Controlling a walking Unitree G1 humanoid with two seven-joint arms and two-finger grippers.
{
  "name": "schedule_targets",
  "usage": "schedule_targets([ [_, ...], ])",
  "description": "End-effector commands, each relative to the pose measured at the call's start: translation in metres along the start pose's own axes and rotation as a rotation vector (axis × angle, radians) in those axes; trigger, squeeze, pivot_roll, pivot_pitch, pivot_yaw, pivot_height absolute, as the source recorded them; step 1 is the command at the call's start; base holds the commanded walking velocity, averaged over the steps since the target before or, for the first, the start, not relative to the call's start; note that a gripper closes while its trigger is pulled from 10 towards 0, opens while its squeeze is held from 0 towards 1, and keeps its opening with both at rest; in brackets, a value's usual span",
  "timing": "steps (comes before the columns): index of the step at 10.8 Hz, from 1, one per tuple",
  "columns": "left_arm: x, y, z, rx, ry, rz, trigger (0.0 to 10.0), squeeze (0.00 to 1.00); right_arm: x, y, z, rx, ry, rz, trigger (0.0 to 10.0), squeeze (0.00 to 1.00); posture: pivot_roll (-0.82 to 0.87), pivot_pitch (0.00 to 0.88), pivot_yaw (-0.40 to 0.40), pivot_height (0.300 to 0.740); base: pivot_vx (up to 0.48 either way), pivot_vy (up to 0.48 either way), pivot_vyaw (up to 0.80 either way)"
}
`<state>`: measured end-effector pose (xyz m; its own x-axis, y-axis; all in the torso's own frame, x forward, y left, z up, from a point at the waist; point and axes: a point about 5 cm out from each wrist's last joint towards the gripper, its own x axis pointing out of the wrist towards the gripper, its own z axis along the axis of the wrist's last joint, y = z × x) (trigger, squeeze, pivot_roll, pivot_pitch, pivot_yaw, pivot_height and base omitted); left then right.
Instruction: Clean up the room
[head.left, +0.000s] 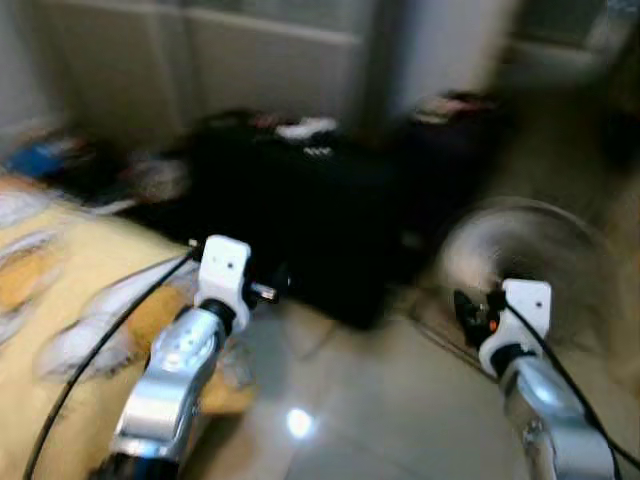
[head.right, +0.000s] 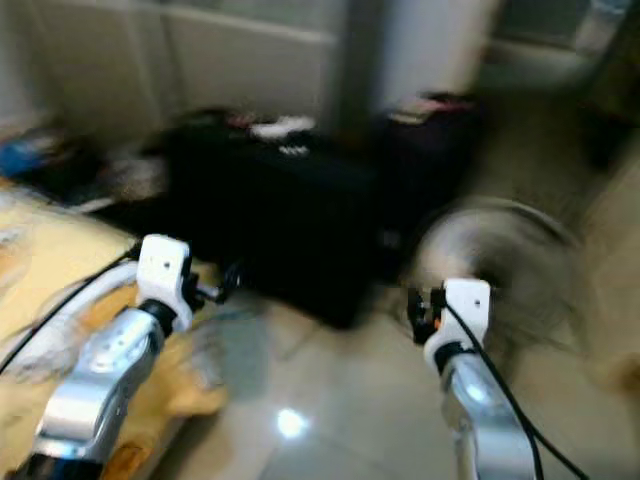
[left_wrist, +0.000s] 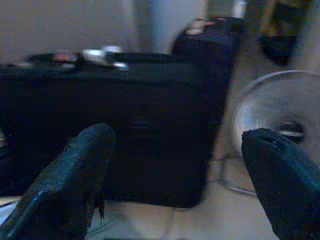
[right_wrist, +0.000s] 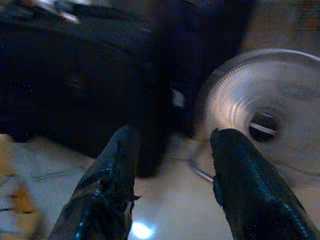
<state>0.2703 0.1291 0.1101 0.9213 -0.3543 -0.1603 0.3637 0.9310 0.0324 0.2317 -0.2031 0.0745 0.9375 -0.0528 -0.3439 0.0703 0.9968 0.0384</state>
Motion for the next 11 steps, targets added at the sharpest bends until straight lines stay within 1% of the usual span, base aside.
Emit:
schedule_targets([
  [1,-0.001,0.004,0.002,0.006,-0.005,0.009,10.0,0.0,0.003,0.004,0.008,0.004,-0.031,0.024,10.0,0.0,-0.06,0.0,-0.01,0.74,0.322,0.0,0.0],
  [2,-0.002,0.009,-0.002,-0.006,0.006,0.043,10.0,0.0,0.004,0.005,0.009,0.013,-0.043,0.033,10.0,0.0,-0.05,0.0,-0.014,0.74,0.277,0.0,0.0],
  [3,-0.005,0.014,-0.007,-0.007,0.023,0.077,10.0,0.0,0.005,0.003,0.009,0.019,-0.042,0.0,10.0,0.0,-0.05,0.0,-0.015,0.74,0.0,0.0,0.0],
  [4,-0.007,0.017,-0.01,0.003,0.047,0.093,10.0,0.0,0.006,0.004,0.009,0.014,-0.039,0.01,10.0,0.0,-0.05,0.0,-0.013,0.74,0.0,0.0,0.0],
  [6,-0.012,0.021,-0.012,0.021,0.061,0.111,10.0,0.0,0.006,0.009,0.009,0.019,-0.049,0.028,10.0,0.0,-0.04,0.0,-0.01,0.74,0.0,0.0,0.0],
  [7,-0.017,0.025,-0.012,0.052,0.082,0.122,10.0,0.0,0.007,0.011,0.011,0.024,-0.074,0.049,10.0,0.0,-0.04,0.0,-0.005,0.74,0.0,0.0,0.0],
  [9,-0.023,0.027,-0.012,0.055,0.092,0.12,10.0,0.0,0.007,0.011,0.012,0.029,-0.08,0.074,10.0,0.0,-0.03,0.0,0.001,0.74,0.0,0.0,0.0],
  [11,-0.026,0.028,-0.01,0.047,0.093,0.116,10.0,0.0,0.004,0.011,0.006,0.033,-0.058,0.077,10.0,0.0,-0.03,0.0,0.004,0.74,0.0,0.0,0.0],
])
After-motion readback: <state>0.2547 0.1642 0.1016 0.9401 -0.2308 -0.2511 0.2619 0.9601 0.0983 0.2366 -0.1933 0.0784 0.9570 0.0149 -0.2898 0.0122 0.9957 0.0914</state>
